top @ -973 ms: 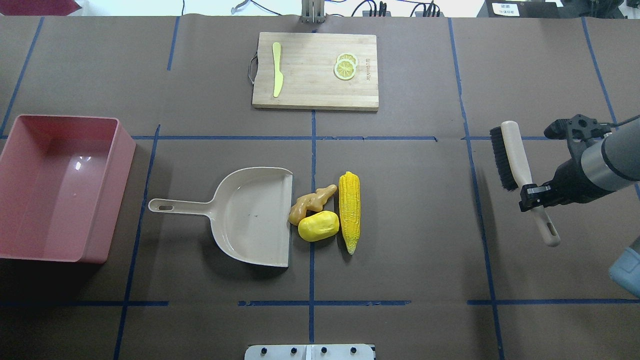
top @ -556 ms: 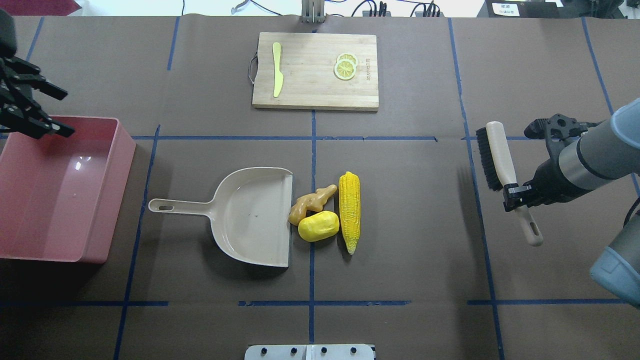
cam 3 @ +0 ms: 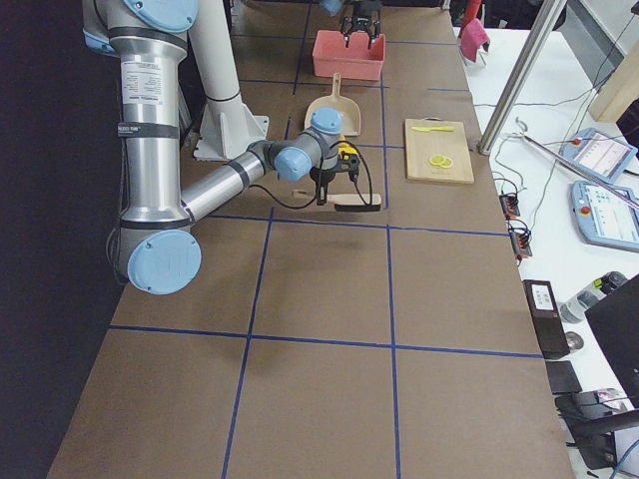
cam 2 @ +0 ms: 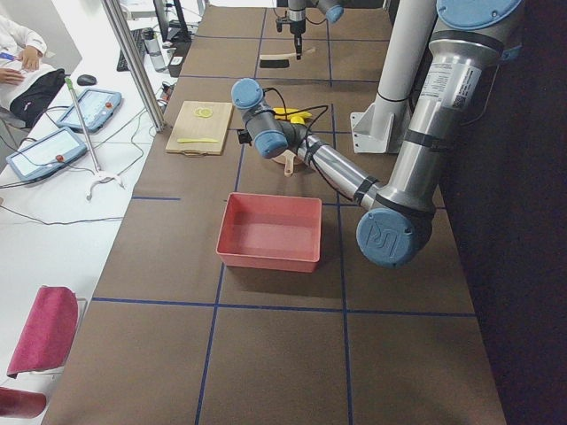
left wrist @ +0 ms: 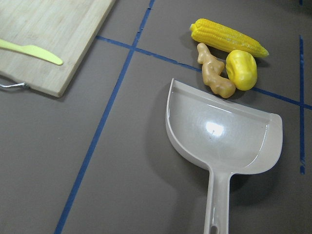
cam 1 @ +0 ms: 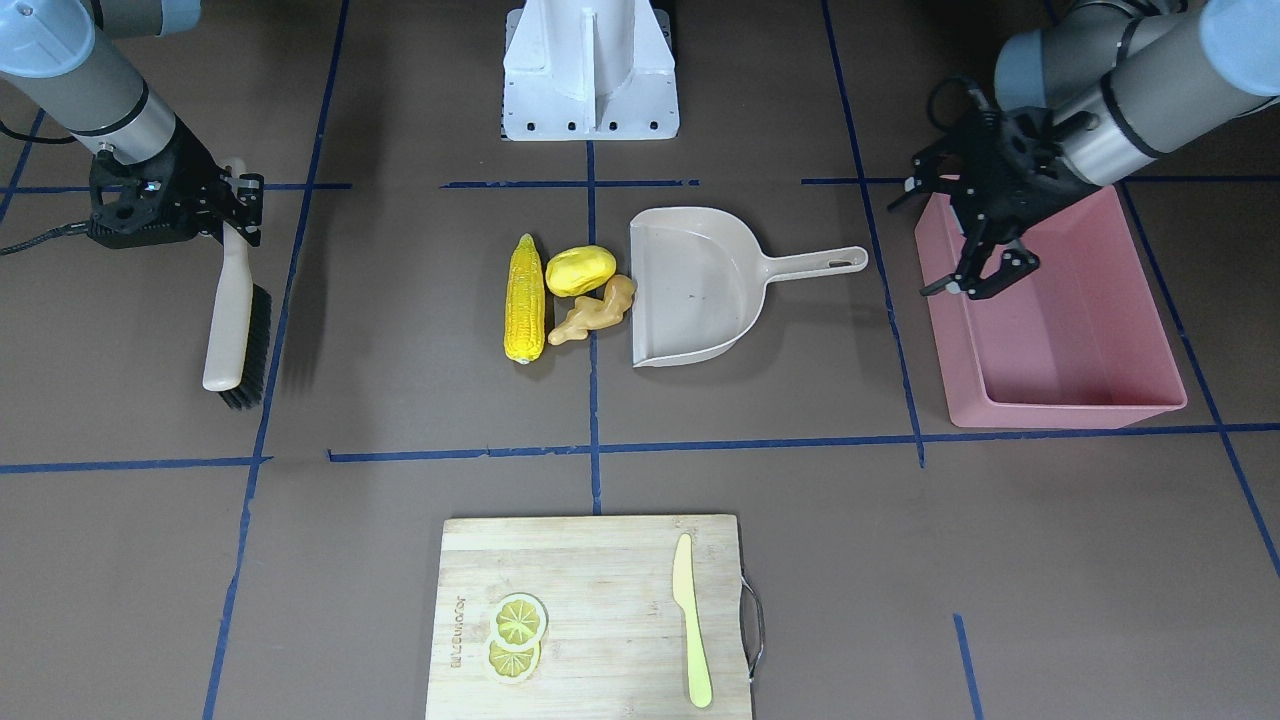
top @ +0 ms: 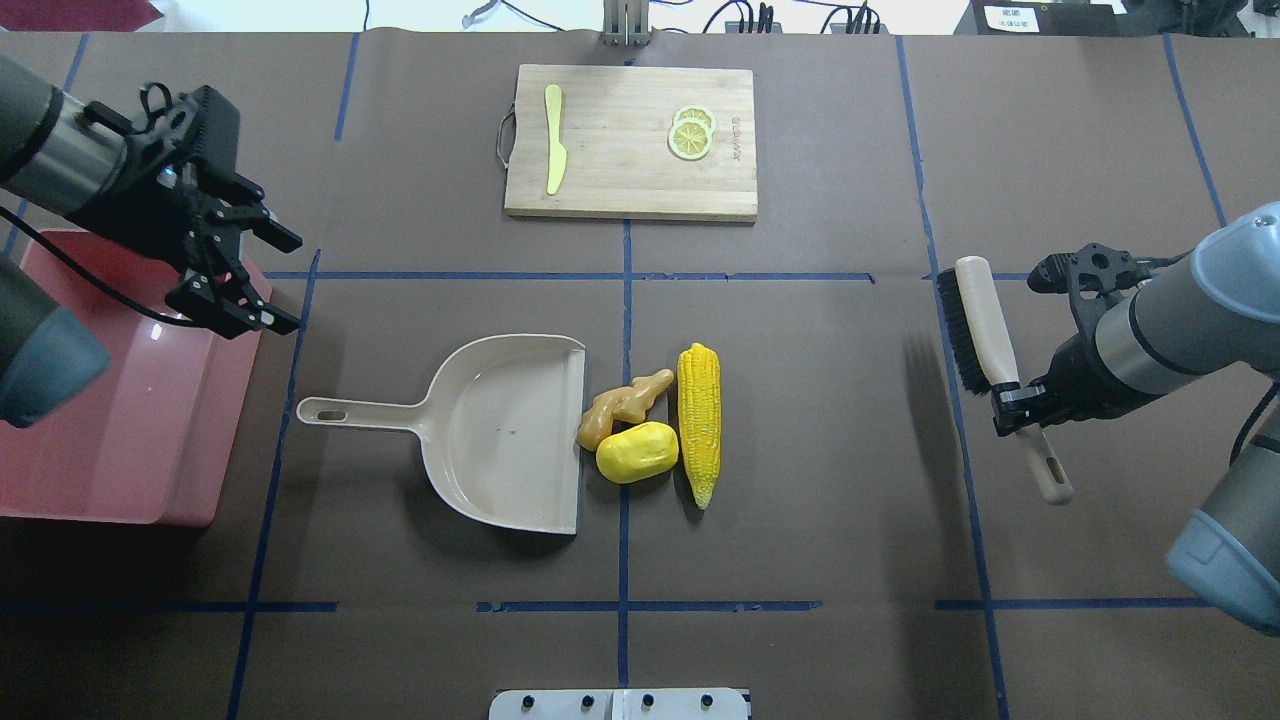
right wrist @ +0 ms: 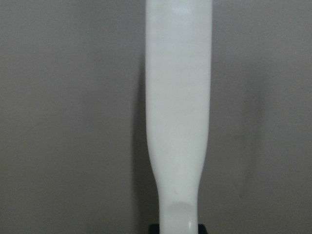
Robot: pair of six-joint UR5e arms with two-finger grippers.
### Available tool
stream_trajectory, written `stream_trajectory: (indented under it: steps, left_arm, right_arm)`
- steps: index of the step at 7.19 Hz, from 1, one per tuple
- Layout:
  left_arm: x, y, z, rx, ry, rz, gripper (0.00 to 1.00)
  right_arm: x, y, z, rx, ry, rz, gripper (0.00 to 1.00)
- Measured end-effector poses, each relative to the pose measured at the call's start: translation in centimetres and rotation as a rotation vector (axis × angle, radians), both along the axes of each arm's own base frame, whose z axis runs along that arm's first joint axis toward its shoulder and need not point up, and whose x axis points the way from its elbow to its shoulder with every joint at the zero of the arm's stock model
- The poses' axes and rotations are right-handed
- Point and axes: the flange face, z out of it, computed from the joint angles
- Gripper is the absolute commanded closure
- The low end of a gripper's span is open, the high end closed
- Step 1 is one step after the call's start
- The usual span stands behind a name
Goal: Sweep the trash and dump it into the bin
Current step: 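Lift the brush with the right gripper while the left gripper reaches toward the dustpan, then grasp the beige dustpan handle with the left gripper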
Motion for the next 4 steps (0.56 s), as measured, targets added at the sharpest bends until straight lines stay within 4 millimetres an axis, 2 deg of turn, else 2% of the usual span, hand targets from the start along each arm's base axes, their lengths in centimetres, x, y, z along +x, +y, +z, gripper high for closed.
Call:
stream_trajectory:
  steps: [2, 4]
  left_arm:
    - [6.1, 2.5, 0.3, 0.069, -0.065, -0.011, 0.00]
    - [10.9, 5.4, 0.6, 0.118, -0.104, 0.002, 0.00]
  right_arm:
    - [-0.8, 0.4, -0.2, -0.007, 0.002, 0.006, 1.00]
    - [-1.1, 0.5, -0.4, -0.009, 0.000, 0.009, 1.00]
